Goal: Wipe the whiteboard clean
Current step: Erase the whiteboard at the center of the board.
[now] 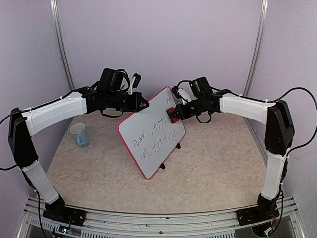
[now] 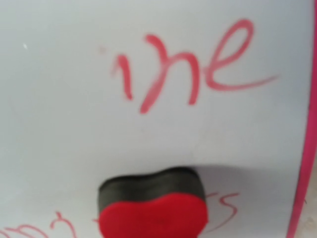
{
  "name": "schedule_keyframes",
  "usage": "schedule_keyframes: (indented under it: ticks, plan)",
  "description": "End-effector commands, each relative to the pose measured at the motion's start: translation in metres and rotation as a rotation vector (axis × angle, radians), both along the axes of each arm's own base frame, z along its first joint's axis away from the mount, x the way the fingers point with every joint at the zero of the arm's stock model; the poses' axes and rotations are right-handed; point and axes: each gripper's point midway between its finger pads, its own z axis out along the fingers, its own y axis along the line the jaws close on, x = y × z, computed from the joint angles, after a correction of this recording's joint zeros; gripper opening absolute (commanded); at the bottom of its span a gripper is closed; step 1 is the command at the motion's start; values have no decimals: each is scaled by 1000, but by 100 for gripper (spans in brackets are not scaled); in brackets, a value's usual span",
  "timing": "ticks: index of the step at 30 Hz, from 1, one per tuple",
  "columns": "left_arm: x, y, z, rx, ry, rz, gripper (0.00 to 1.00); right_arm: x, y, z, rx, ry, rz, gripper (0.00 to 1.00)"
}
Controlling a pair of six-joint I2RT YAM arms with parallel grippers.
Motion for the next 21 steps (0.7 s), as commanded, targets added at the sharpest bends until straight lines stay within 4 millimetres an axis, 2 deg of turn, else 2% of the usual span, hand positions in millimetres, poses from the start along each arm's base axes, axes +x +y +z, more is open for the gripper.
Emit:
schedule_keyframes:
  ticks: [1,7,12,16,19,21]
  plan:
    - [-36,-29,-15,-8,41,-186,0,3,0,14,23,-25,-3,0]
    - [-38,-28,-17,-8,44,-186,0,18,10,47,50,-76,1,0]
    - [-39,-25,-18,-6,45,-181,0,28,14,61,54,-99,-6,0]
    - [-40,-25,-17,-7,43,-180,0,30,15,54,45,-86,-5,0]
    - [-41,-24,-16,-7,41,-180,0,27,12,39,34,-64,-4,0]
    - [-41,-24,-17,-6,41,-180,0,20,8,23,23,-37,-4,0]
